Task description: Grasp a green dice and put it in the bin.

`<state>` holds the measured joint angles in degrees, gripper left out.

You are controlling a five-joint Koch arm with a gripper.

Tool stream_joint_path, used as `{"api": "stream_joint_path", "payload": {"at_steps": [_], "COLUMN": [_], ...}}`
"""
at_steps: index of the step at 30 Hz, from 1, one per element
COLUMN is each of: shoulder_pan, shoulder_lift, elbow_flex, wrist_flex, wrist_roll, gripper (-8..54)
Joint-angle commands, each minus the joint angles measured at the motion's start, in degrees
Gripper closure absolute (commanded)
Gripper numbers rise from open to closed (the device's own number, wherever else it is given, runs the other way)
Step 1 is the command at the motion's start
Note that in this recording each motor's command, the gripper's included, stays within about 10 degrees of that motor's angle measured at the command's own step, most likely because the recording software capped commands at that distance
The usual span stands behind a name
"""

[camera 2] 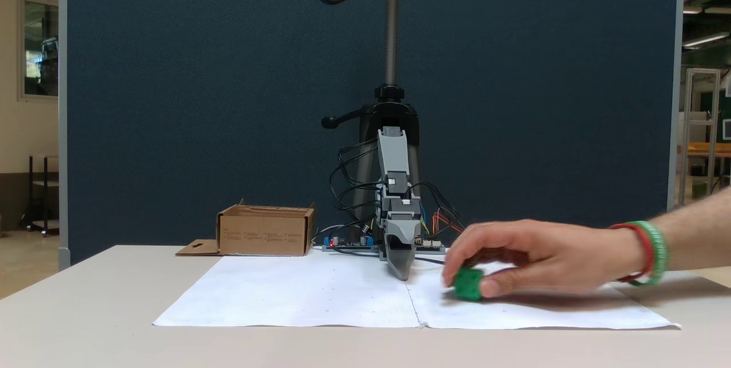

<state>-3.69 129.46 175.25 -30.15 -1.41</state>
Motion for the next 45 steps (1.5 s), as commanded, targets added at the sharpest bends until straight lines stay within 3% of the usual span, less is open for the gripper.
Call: {"api": "stream_joint_path", "payload": {"at_steps": [1,36,45], "shoulder_pan": [-0.6,0.5,5.5], "shoulder_lift": [5.7,5.8,5.4], "elbow_flex": [4.0,3.6,-11.4], "wrist_flex": [10.0,10.0,17.3], "wrist_roll": [-3.1,-3.3,-3.3], "gripper": [0.8,1.8,2.0]}}
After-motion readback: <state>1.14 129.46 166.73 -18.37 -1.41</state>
